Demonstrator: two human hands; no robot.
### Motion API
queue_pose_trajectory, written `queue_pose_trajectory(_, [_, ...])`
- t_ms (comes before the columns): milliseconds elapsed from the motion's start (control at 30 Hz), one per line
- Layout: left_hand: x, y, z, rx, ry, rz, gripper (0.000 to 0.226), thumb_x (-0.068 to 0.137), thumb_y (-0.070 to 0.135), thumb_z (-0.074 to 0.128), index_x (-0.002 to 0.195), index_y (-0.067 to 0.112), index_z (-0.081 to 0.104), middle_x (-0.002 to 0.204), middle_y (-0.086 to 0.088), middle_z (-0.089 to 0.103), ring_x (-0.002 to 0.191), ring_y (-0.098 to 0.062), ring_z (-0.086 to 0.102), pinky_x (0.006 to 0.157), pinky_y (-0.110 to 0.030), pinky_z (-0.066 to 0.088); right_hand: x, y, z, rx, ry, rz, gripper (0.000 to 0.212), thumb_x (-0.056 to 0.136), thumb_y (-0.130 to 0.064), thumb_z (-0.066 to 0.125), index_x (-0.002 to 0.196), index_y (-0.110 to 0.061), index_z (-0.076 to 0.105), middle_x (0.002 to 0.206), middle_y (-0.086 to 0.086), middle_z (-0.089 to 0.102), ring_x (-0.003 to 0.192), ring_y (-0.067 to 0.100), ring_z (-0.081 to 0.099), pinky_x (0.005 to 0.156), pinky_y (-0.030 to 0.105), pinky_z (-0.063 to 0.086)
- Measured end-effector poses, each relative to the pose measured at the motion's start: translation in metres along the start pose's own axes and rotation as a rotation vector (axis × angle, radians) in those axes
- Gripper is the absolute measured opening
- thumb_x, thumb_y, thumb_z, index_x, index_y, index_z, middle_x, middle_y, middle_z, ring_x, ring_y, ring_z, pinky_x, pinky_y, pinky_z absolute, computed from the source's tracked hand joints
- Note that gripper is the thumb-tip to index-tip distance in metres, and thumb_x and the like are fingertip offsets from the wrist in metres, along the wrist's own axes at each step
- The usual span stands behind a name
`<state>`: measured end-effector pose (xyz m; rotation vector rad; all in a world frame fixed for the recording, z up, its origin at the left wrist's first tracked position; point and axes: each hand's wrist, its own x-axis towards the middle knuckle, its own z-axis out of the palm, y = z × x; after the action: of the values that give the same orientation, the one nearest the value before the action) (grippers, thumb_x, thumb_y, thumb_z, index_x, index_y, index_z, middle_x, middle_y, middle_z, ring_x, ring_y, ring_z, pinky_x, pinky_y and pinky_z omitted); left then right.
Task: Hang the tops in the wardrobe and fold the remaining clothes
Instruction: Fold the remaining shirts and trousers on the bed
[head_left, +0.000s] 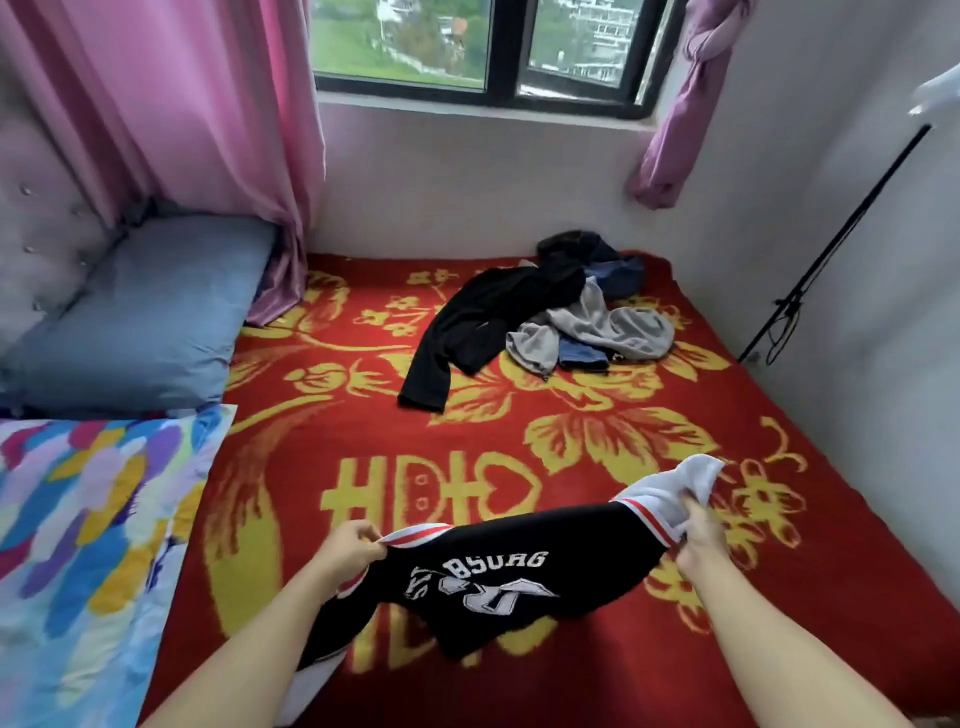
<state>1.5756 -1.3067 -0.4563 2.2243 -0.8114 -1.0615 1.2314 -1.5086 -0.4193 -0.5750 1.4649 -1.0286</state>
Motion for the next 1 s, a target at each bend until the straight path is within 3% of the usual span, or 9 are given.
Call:
queue_pose_trajectory(167, [-0.009, 0.006, -0.004, 0.188, -0.042, 0.010, 0.017, 0.074, 0.003, 0.057, 0.083, 0.015, 0.050, 0.070, 0.001, 0.054, 0.063, -0.018, 0.050, 0.058, -0.027, 0.034, 0.014, 0.012, -0.001, 0.075, 0.063, 0.091, 0.013, 0.089, -0.023, 0.053, 0.093, -0.011, 0.058, 0.054, 0.000, 0.065, 0.049, 0.014, 0.064, 0.043, 0.019, 0.047])
queue_pose_trajectory(333, [-0.024, 0.012, 0.012, 0.268, 0.161, 0.418, 0.049, 0.071, -0.010, 0.054, 0.066, 0.036, 0.040, 0.068, 0.016, 0.053, 0.067, -0.007, 0.048, 0.069, -0.033, 0.035, 0.023, 0.041, -0.006, -0.938, 0.238, 0.052, 0.042, 0.088, -0.018, 0.054, 0.121, 0.009, 0.052, 0.119, 0.027, 0.057, 0.110, 0.041, 0.055, 0.088, 0.039, 0.043])
queue_pose_trajectory(467, [-0.044, 0.017, 0.026, 0.392, 0.217, 0.858, 0.068, 0.045, -0.024, 0.056, 0.078, 0.034, 0.044, 0.072, 0.027, 0.049, 0.071, -0.005, 0.043, 0.059, -0.018, 0.030, 0.001, 0.053, 0.034, -1.328, -0.286, -0.234, 0.059, 0.084, -0.015, 0.056, 0.140, -0.011, 0.039, 0.140, 0.018, 0.043, 0.126, 0.032, 0.043, 0.099, 0.033, 0.037])
queue_pose_trajectory(567, [-0.056, 0.025, 0.030, 0.437, 0.207, 0.906, 0.058, 0.043, -0.011, 0.044, 0.079, 0.033, 0.039, 0.070, 0.015, 0.056, 0.070, -0.002, 0.039, 0.066, -0.014, 0.022, -0.024, 0.074, 0.068, -1.246, -0.785, -0.215, 0.073, 0.080, -0.003, 0.053, 0.146, -0.021, 0.028, 0.148, 0.007, 0.030, 0.108, 0.020, 0.047, 0.082, 0.027, 0.046])
queue_pose_trajectory(633, [-0.062, 0.025, 0.028, 0.429, 0.223, 0.909, 0.055, 0.044, -0.009, 0.043, 0.079, 0.033, 0.039, 0.071, 0.014, 0.058, 0.069, -0.002, 0.038, 0.068, -0.016, 0.024, -0.038, 0.092, 0.085, -1.295, -1.010, -0.208, 0.081, 0.080, 0.002, 0.053, 0.149, -0.021, 0.019, 0.152, 0.006, 0.024, 0.113, 0.020, 0.047, 0.088, 0.026, 0.043])
queue_pose_trajectory(700, [-0.067, 0.026, 0.024, 0.423, 0.240, 0.941, 0.054, 0.044, -0.010, 0.043, 0.079, 0.032, 0.040, 0.071, 0.012, 0.060, 0.069, -0.004, 0.038, 0.071, -0.013, 0.025, -0.052, 0.110, 0.101, -1.382, -1.134, -0.302, 0.089, 0.078, 0.004, 0.055, 0.151, -0.019, 0.009, 0.154, 0.007, 0.021, 0.136, 0.022, 0.030, 0.106, 0.029, 0.033])
queue_pose_trajectory(800, [-0.080, 0.032, 0.013, 0.380, 0.258, 0.965, 0.053, 0.048, -0.012, 0.044, 0.080, 0.031, 0.043, 0.071, 0.008, 0.063, 0.069, -0.003, 0.037, 0.079, -0.002, 0.025, -0.057, 0.131, 0.119, -1.419, -1.151, -0.405, 0.093, 0.078, 0.002, 0.052, 0.149, -0.032, 0.003, 0.155, 0.007, 0.018, 0.142, 0.029, 0.019, 0.110, 0.040, 0.029])
queue_pose_trajectory(900, [-0.092, 0.038, 0.003, 0.344, 0.260, 0.963, 0.053, 0.052, -0.015, 0.044, 0.081, 0.030, 0.044, 0.072, 0.004, 0.065, 0.069, -0.005, 0.036, 0.072, -0.006, 0.028, -0.060, 0.131, 0.130, -1.525, -1.266, -0.513, 0.064, 0.082, -0.003, 0.049, 0.139, -0.029, 0.039, 0.147, 0.009, 0.033, 0.138, 0.029, 0.025, 0.109, 0.047, 0.026])
queue_pose_trajectory(1000, [-0.100, 0.042, -0.015, 0.328, 0.340, 0.965, 0.051, 0.053, -0.014, 0.044, 0.081, 0.029, 0.046, 0.072, 0.003, 0.064, 0.068, -0.006, 0.042, 0.063, -0.017, 0.036, -0.057, 0.110, 0.130, -1.376, -1.319, -0.453, 0.018, 0.079, -0.010, 0.065, 0.097, -0.013, 0.066, 0.098, 0.003, 0.060, 0.098, 0.019, 0.049, 0.094, 0.040, 0.042])
